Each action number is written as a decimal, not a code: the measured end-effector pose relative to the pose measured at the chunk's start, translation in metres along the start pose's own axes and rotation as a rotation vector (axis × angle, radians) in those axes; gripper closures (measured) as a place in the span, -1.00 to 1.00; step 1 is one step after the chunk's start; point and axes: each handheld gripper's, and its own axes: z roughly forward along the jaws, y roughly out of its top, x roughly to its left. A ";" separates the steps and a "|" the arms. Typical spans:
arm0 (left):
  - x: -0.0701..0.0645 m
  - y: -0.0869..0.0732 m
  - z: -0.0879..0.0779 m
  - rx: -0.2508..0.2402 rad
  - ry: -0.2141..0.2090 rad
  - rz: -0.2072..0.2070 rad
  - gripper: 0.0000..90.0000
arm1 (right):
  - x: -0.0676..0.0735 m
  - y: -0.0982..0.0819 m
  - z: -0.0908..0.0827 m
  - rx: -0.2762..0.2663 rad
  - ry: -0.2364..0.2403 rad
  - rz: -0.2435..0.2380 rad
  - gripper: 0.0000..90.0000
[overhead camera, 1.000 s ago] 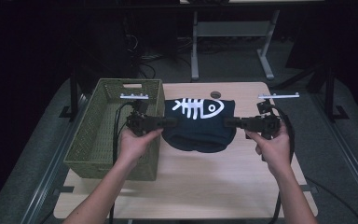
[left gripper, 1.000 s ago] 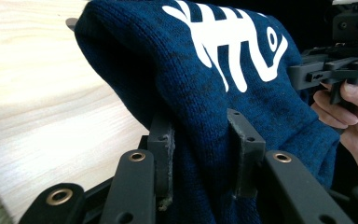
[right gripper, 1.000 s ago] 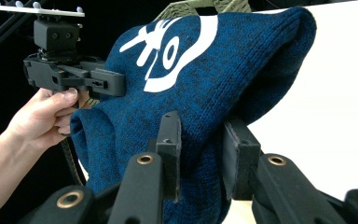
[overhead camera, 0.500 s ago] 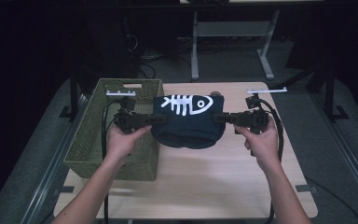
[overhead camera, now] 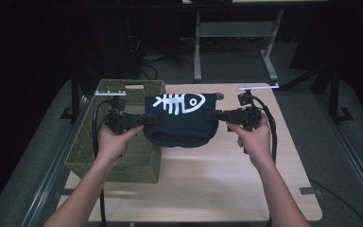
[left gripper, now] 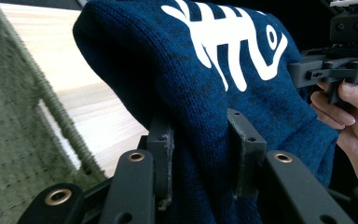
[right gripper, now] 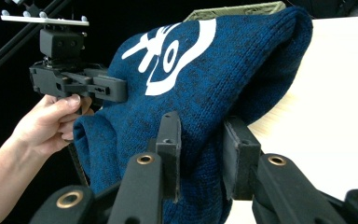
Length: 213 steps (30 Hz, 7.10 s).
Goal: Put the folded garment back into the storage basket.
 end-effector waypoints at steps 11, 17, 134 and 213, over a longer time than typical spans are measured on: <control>0.012 0.000 -0.020 -0.014 0.022 -0.014 0.47 | 0.011 0.011 0.021 0.012 0.013 -0.024 0.58; 0.017 0.000 -0.031 -0.027 0.031 -0.026 0.47 | 0.016 0.017 0.033 0.025 0.016 -0.031 0.58; 0.126 -0.037 -0.118 0.011 0.350 -0.181 0.39 | 0.040 0.006 0.221 0.167 0.029 -0.050 0.56; 0.059 -0.021 -0.070 -0.048 0.295 -0.026 -0.30 | 0.005 -0.001 0.115 0.047 0.071 -0.099 -0.23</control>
